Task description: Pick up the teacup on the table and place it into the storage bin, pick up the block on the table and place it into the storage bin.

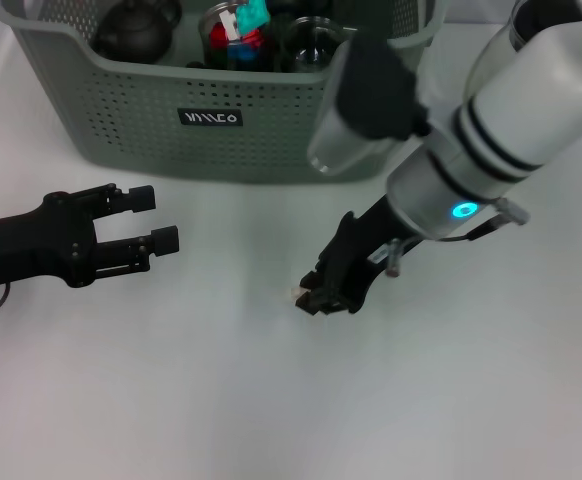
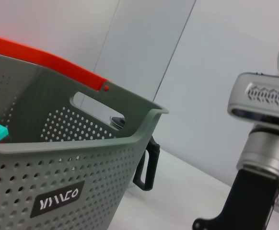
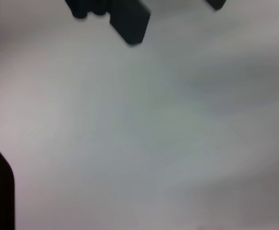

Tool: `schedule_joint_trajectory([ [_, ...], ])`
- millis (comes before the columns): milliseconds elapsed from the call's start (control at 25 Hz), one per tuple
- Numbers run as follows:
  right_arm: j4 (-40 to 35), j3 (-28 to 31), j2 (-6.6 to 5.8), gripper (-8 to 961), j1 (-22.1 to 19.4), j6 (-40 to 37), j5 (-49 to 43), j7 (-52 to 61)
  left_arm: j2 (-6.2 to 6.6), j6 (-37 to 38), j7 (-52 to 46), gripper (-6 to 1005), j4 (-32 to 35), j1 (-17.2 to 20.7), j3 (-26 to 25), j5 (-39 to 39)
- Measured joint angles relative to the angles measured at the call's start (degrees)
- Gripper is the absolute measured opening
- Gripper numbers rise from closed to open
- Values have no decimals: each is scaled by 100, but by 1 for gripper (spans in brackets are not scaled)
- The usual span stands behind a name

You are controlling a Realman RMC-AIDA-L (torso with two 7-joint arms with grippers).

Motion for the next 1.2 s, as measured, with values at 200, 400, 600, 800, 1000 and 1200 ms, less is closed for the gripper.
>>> schedule_joint_trajectory([
  [200, -724, 1165, -3, 202, -575, -823, -98, -315, 0, 1, -3, 780, 0, -6, -7, 0],
  [400, -1356, 2392, -6, 202, -999, -1650, 105, -658, 0, 0, -46, 779, 0, -13, -7, 0],
  [600, -1853, 3597, -12, 202, -1158, -2315, 516, -846, 8, 0, -74, 780, 0, -16, -29, 0],
  [800, -1776, 3995, -16, 203, -1105, -2169, 1414, -1121, 9, 0, -76, 779, 0, -60, -51, 0],
  [1000, -1491, 3816, 16, 203, -696, -1417, 1593, -1227, 1, 0, -109, 780, 0, -123, -51, 0],
  [1200, -1224, 3783, -42, 203, -67, -441, 1399, -775, -1, 0, -147, 780, 0, -143, -50, 0],
])
